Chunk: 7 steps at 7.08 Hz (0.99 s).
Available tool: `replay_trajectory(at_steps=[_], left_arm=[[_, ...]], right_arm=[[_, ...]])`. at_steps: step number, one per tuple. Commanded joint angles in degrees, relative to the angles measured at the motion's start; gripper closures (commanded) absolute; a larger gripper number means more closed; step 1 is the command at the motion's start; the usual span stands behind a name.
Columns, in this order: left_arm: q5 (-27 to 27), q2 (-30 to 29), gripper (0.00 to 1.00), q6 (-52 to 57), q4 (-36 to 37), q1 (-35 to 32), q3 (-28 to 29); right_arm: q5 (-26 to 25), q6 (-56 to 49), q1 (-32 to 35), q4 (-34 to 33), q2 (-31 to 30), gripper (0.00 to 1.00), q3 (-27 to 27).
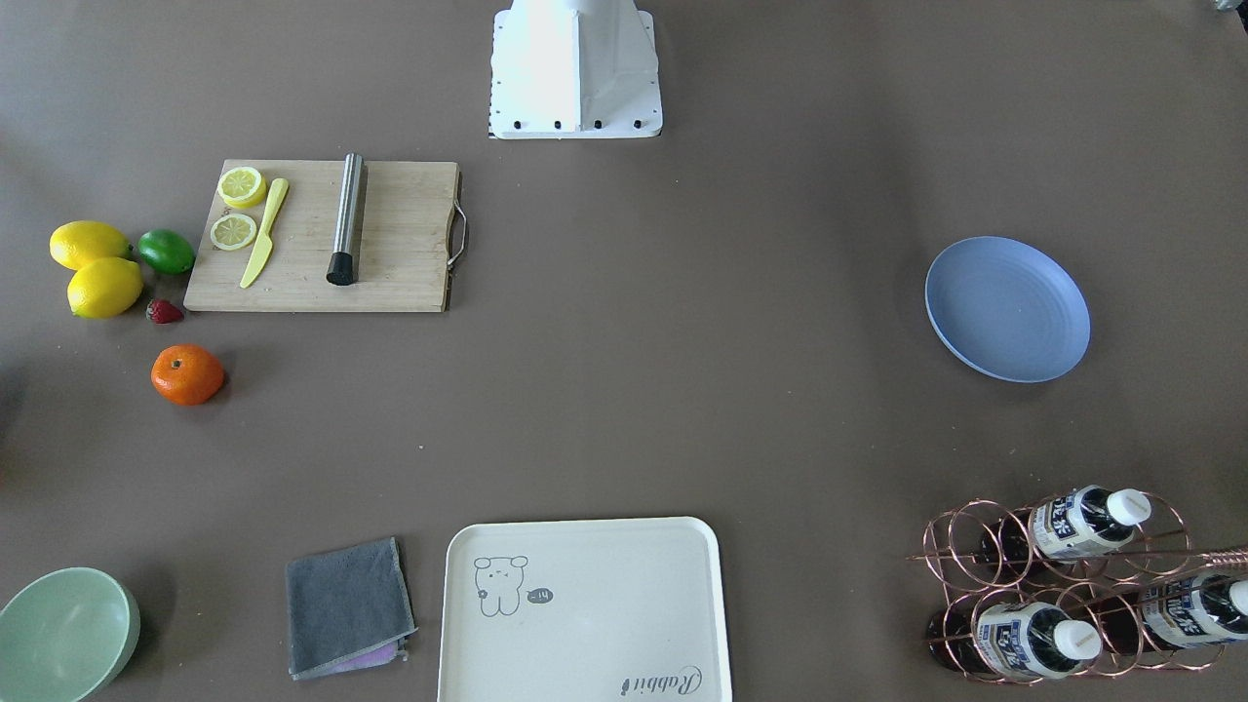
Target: Pick orange to plate
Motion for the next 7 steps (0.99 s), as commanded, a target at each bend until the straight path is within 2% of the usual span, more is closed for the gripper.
replay_trajectory(at_steps=[1, 2, 3, 5, 7], left_arm=[[3.51, -0.78, 0.02, -0.15, 0.34, 2.11, 0.30], [3.54, -3.40, 0.02, -0.16, 4.52, 2.65, 2.40], [3.54, -2.65, 0.02, -0.50, 7.08, 2.74, 0.33], [3.62, -2.55, 0.02, -1.21, 9.64, 4.92, -3.10], [3.62, -1.58, 0.02, -0.33, 9.13, 4.76, -5.14]], right_arm=[[0.32, 0.04, 0.24, 0.34, 0.21, 0.00, 0.28], [-0.29, 0.04, 0.41, 0.34, 0.90, 0.00, -0.15], [-0.47, 0.04, 2.33, 0.26, 1.00, 0.00, 0.02], [-0.56, 2.30, 2.35, -0.09, 1.70, 0.00, -0.42], [-3.09, 2.76, 2.44, 0.08, 1.27, 0.00, 0.02]])
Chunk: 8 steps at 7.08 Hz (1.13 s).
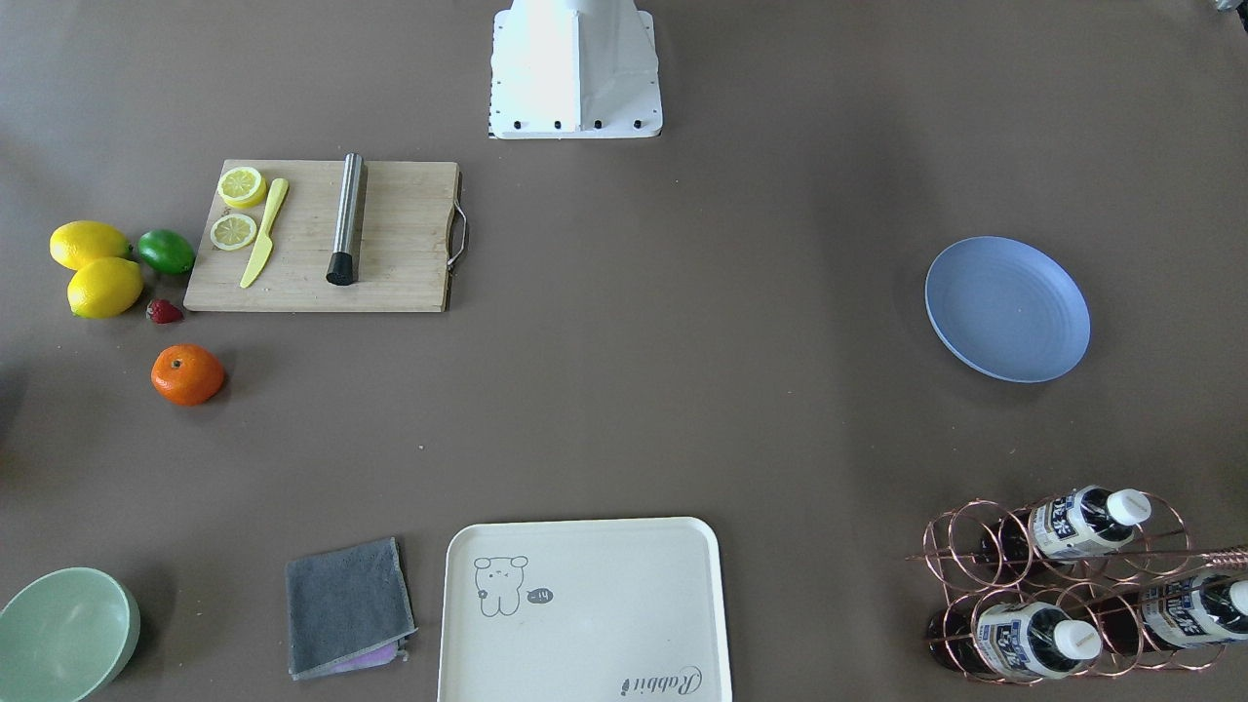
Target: Pick orange to plate
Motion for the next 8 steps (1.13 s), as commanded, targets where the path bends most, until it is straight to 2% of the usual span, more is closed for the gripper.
replay_trajectory(at_steps=[1, 5, 8], left_arm=[[0.32, -0.10, 0.02, 0.95, -0.26, 0.79, -1.05], [0.15, -0.37, 0.02, 2.54, -0.43, 2.73, -0.70], [-0.38, 0.07, 0.02, 1.23, -4.47, 2.82, -0.61]], right_arm=[[-4.67, 0.32, 0.06, 0.19, -0.55, 0.00, 0.14], [-3.82, 0.41, 0.06, 0.45, -0.81, 0.00, 0.49], [-2.86, 0.32, -0.03, 0.45, -0.72, 0.00, 0.14]])
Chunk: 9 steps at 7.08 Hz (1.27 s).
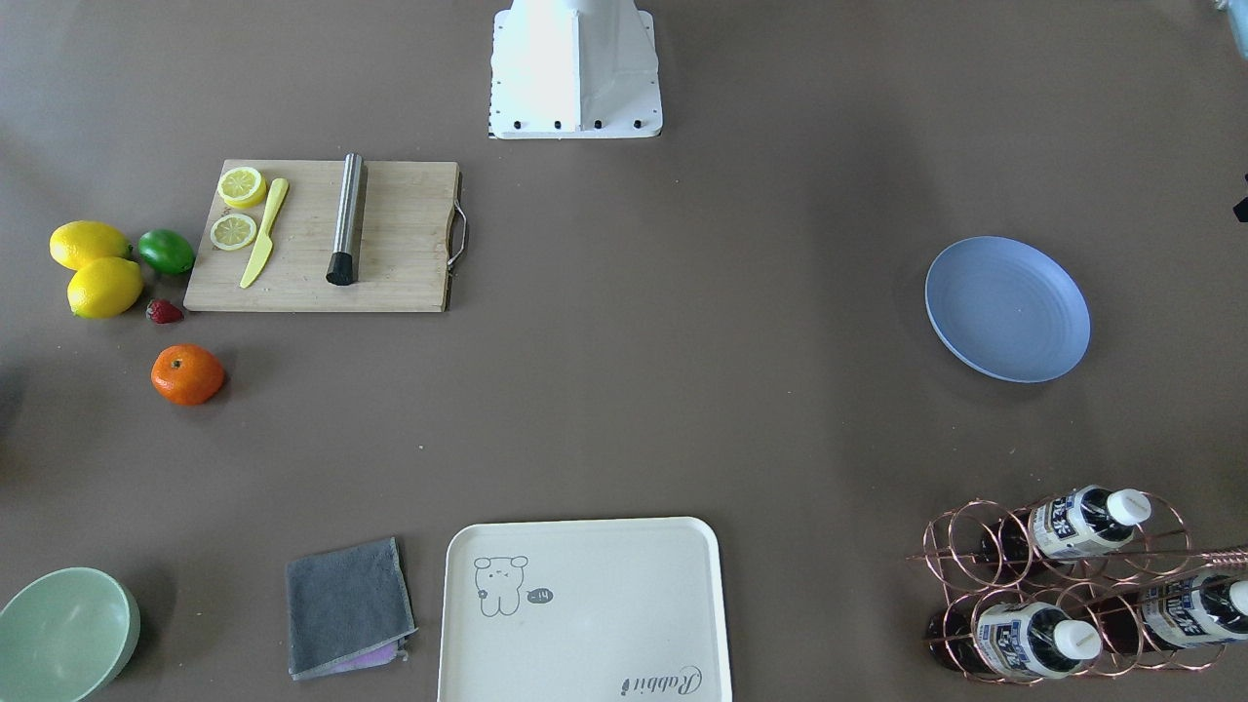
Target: Pick orange to plate
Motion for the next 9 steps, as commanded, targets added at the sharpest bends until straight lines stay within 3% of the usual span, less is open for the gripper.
replay_trajectory(at_steps=[1, 4, 7, 9], left_arm=[[-0.32, 0.29, 0.02, -0.79, -1.64, 0.92, -0.08], [-0.15, -1.28, 0.03, -7.60, -3.99, 7.31, 0.44], [0.29, -3.21, 0.04, -21.12, -27.22, 18.20, 12.09], [4.50, -5.67, 0.12, -24.43, -38.51, 22.10, 21.24]], right_arm=[[0.53, -0.33, -0.08, 0.01, 0.01, 0.00, -0.37], [2.73, -0.42, -0.08, 0.09, -0.87, 0.00, -0.45], [7.02, -0.43, -0.25, 0.27, -1.31, 0.00, -0.37], [9.06, -0.08, -0.34, 0.36, -1.23, 0.00, -0.28]])
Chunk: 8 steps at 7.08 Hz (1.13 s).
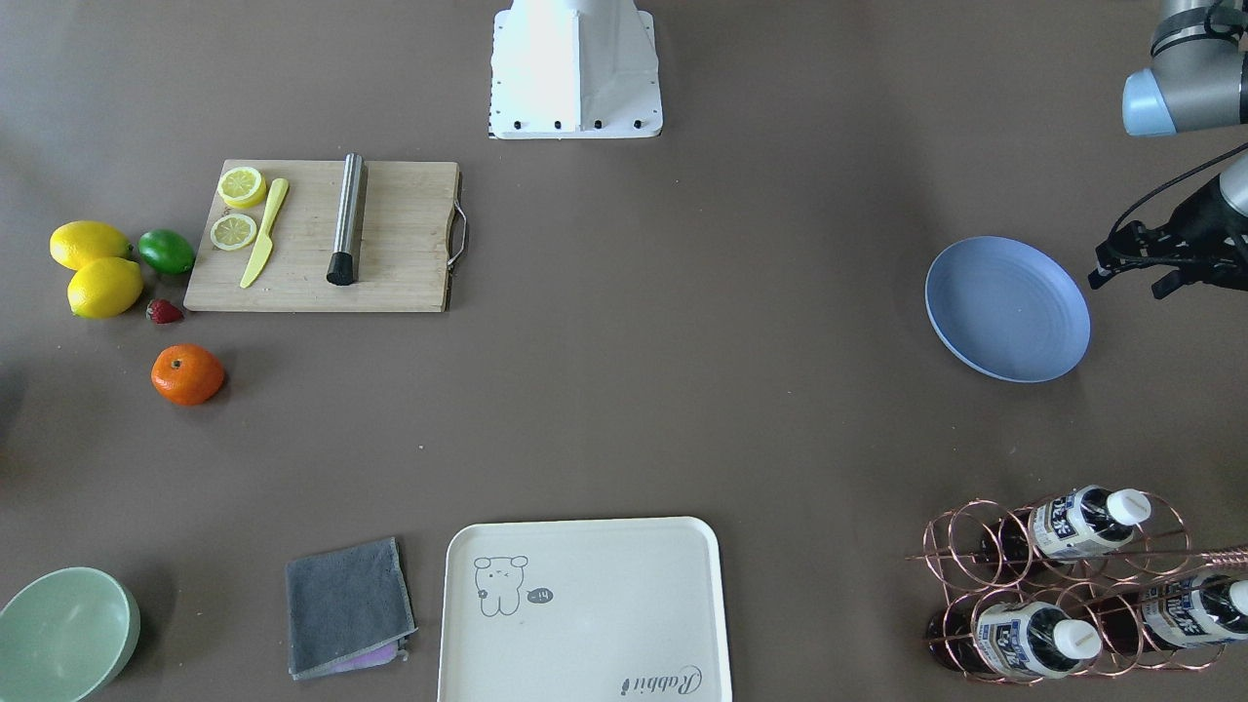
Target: Pick orange to plate
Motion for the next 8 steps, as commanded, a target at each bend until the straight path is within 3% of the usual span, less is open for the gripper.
replay_trajectory(at_steps=[1, 2, 4, 5, 8], left_arm=[[2.22, -2.58, 0.25, -5.48, -7.44, 3.74, 5.72], [2.31, -2.59, 0.38, -5.77, -7.45, 4.62, 5.89], [3.44, -2.86, 0.49, -5.77, -7.53, 5.32, 7.12], [3.71, -2.86, 0.99, -6.04, -7.53, 5.33, 6.69], [3.19, -4.17, 1.00, -8.92, -7.27, 5.42, 5.56]], right_arm=[[0.99, 0.13, -0.09, 0.02, 0.05, 0.00, 0.04], [1.08, 0.13, -0.09, 0.02, -0.03, 0.00, -0.04], [0.99, 0.13, -0.26, -0.06, -0.03, 0.00, -0.05], [1.08, 0.21, -0.26, -0.07, -0.03, 0.00, -0.05], [1.35, 4.75, -2.44, 0.02, 1.01, 0.01, 0.22]])
